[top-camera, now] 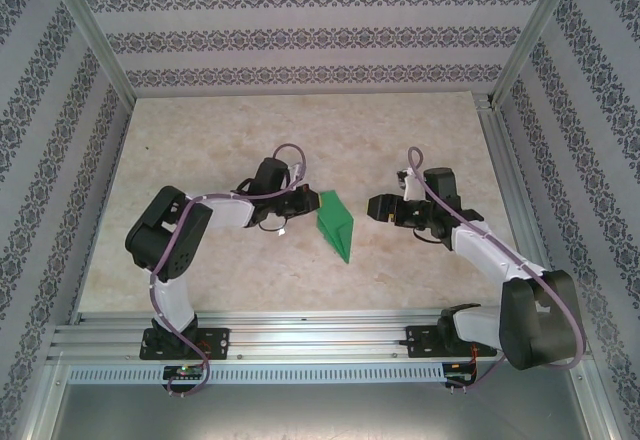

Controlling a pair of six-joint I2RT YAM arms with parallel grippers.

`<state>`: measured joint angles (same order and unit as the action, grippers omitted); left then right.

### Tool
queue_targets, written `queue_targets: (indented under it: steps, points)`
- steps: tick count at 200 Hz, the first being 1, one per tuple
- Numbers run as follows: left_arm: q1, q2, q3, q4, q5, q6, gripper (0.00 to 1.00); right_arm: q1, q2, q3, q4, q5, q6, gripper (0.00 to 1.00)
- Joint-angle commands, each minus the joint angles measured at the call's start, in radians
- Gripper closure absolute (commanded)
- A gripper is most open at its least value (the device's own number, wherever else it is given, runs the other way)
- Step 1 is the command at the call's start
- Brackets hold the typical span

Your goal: Fold a paper plane with a square sheet of paper (fold left side to right side)

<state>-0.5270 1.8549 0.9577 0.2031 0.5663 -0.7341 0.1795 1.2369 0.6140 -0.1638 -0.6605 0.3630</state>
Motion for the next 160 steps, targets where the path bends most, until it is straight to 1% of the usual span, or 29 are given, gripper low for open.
queue_targets:
  steps: [1, 18, 33, 54, 72, 88, 116, 138, 160]
  points:
    - [-0.009, -0.077, 0.069, -0.175, 0.095, 0.294, 1.0, -0.028, 0.009, 0.007, 0.063, -0.133, -0.076, 0.31]
    - [-0.005, -0.107, 0.115, -0.297, 0.161, 0.445, 1.0, -0.026, 0.041, 0.009, 0.142, -0.18, -0.074, 0.32]
    - [0.001, -0.119, 0.153, -0.392, 0.221, 0.552, 1.0, -0.024, 0.094, 0.029, 0.194, -0.234, -0.076, 0.33]
    - [0.02, -0.111, 0.209, -0.497, 0.29, 0.646, 1.0, -0.005, 0.166, 0.06, 0.255, -0.294, -0.078, 0.34]
    - [0.033, -0.101, 0.237, -0.524, 0.344, 0.677, 1.0, 0.032, 0.22, 0.092, 0.266, -0.31, -0.092, 0.35]
    - [0.036, -0.088, 0.257, -0.543, 0.37, 0.696, 1.0, 0.058, 0.259, 0.114, 0.276, -0.312, -0.099, 0.37]
    - [0.036, -0.08, 0.271, -0.562, 0.41, 0.721, 1.0, 0.068, 0.314, 0.13, 0.312, -0.326, -0.091, 0.38]
    - [0.037, -0.076, 0.274, -0.576, 0.412, 0.734, 1.0, 0.078, 0.337, 0.136, 0.337, -0.342, -0.079, 0.43]
    - [0.041, -0.068, 0.27, -0.578, 0.395, 0.733, 1.0, 0.082, 0.333, 0.132, 0.343, -0.356, -0.071, 0.56]
